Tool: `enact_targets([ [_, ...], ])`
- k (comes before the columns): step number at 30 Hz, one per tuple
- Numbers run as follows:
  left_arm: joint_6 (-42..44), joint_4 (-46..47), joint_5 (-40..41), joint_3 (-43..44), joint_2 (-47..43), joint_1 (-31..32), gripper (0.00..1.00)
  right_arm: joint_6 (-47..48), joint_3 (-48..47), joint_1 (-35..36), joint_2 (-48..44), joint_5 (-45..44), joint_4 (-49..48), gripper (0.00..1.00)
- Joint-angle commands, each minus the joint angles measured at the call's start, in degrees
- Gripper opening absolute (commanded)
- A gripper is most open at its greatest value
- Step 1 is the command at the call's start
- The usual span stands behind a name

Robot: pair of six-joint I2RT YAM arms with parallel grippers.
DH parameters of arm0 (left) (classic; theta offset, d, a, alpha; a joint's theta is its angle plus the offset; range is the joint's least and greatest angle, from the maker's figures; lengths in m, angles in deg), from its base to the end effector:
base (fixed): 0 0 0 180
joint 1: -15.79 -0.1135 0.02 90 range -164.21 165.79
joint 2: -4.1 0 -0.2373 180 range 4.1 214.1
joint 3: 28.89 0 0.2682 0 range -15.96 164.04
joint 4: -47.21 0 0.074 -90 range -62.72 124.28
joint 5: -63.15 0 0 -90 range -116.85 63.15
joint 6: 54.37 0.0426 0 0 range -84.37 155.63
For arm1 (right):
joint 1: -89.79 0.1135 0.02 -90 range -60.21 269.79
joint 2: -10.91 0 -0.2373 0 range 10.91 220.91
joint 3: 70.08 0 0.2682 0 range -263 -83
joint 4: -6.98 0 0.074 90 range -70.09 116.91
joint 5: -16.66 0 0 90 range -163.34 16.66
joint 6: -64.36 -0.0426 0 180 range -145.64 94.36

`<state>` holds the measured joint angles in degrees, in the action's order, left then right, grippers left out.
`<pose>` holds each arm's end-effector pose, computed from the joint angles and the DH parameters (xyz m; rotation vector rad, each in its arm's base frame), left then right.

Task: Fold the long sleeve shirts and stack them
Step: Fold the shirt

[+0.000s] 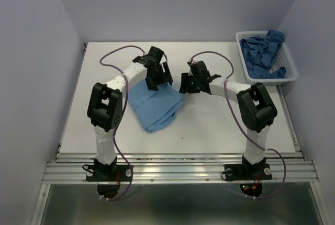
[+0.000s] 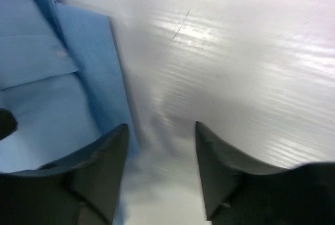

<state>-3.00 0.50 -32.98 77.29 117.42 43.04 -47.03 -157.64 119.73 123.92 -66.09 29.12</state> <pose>0.3968 -0.2095 0.2041 -0.2133 2.6001 -0.5801 0.3728 0.2209 0.1308 -0.2447 2.4586 0.5561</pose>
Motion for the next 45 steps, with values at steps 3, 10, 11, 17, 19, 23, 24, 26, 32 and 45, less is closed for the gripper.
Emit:
enact_targets([
  [3, 3.7, 0.0, 0.4, 6.2, -3.9, 1.3, 0.99, 1.9, 1.2, -0.8, -12.8, -2.2, -1.2, 1.00],
  [10, 6.5, 0.0, 8.9, 3.4, -12.8, -5.6, 0.99, 1.2, 7.0, -0.8, -22.0, 6.7, -3.0, 1.00],
  [11, 6.5, 1.5, 8.2, 1.2, -13.9, -6.8, 0.99, -0.7, 7.9, -0.8, -22.3, 15.0, -5.0, 1.00],
  [17, 7.6, 12.3, -2.1, -14.4, -14.8, -8.7, 0.99, -6.0, 7.9, 5.5, -14.2, 27.6, -18.8, 1.00],
  [19, 6.5, 13.6, -0.9, -18.4, -13.2, -9.1, 0.99, -5.9, 5.8, 5.5, -10.9, 26.6, -17.5, 1.00],
  [23, 6.2, 17.9, -0.9, -22.4, -10.5, -12.5, 0.99, -6.6, 2.1, 5.5, -3.4, 17.8, -15.3, 1.00],
  [24, 6.0, 18.6, -0.8, -22.8, -9.8, -13.5, 0.99, -6.5, 1.5, 5.5, -2.2, 16.2, -14.5, 1.00],
  [26, 5.5, 19.9, 0.1, -22.9, -7.2, -13.9, 0.99, -6.0, 0.2, 5.5, 1.5, 13.2, -12.3, 1.00],
  [32, 4.6, 20.6, -2.1, -25.0, -3.1, -14.0, 0.99, -6.1, -3.2, 3.9, 8.4, 11.4, -9.4, 1.00],
  [45, 7.9, 5.5, 21.9, -13.4, -16.5, -4.0, 0.99, -2.6, -3.6, -2.2, -8.8, 23.2, -4.2, 1.00],
])
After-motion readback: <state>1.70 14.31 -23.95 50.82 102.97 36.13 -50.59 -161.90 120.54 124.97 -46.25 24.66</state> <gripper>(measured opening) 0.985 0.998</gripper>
